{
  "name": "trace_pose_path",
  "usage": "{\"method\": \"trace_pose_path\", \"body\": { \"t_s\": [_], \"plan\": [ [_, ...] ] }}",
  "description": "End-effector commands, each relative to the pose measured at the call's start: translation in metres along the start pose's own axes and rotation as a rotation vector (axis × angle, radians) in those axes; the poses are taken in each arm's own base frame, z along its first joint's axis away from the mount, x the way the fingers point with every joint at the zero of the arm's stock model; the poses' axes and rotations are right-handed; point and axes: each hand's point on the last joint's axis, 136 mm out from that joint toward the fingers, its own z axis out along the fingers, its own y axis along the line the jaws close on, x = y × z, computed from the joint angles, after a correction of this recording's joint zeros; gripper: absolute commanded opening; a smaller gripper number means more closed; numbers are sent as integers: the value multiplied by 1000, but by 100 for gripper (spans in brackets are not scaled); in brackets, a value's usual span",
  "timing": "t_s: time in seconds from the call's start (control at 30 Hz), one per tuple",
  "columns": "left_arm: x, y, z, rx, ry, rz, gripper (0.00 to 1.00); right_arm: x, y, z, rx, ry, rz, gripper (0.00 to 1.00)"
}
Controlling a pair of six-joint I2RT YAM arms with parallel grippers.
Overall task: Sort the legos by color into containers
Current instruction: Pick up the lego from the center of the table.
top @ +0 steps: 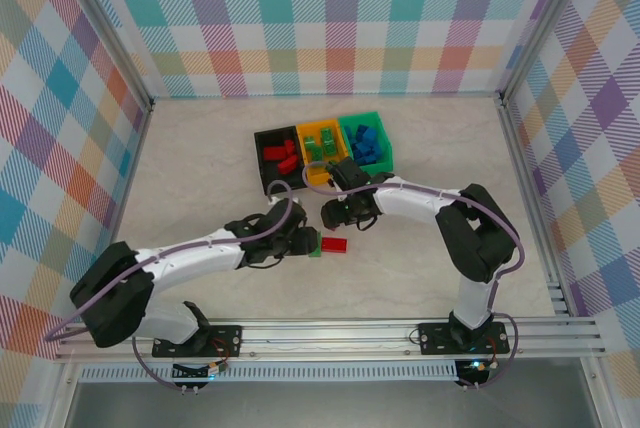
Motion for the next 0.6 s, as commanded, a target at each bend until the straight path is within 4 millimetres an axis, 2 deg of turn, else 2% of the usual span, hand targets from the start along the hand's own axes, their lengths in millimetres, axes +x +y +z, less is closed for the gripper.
{"method": "trace_pose_path", "body": {
  "t_s": [0.0, 0.1, 0.23, 0.3, 0.43, 0.57],
  "plan": [
    [8, -15, 5, -12, 42, 54, 53, 4, -12, 8, 52, 28, 56, 63],
    [17, -20, 18, -36, 72, 73, 54, 6, -13, 11, 44, 35, 65, 63],
    [27, 4, 31, -179, 112, 28, 52, 5, -14, 7, 50, 26, 59, 63],
    [29, 11, 33, -214, 112, 3, 51, 4, -16, 4, 59, 19, 55, 63],
    [33, 9, 36, -194, 118, -5, 51, 7, -21, 1, 69, 13, 54, 63],
    [36, 17, 34, -226, 129, -4, 50, 10, -22, 3, 68, 17, 61, 63]
  ]
}}
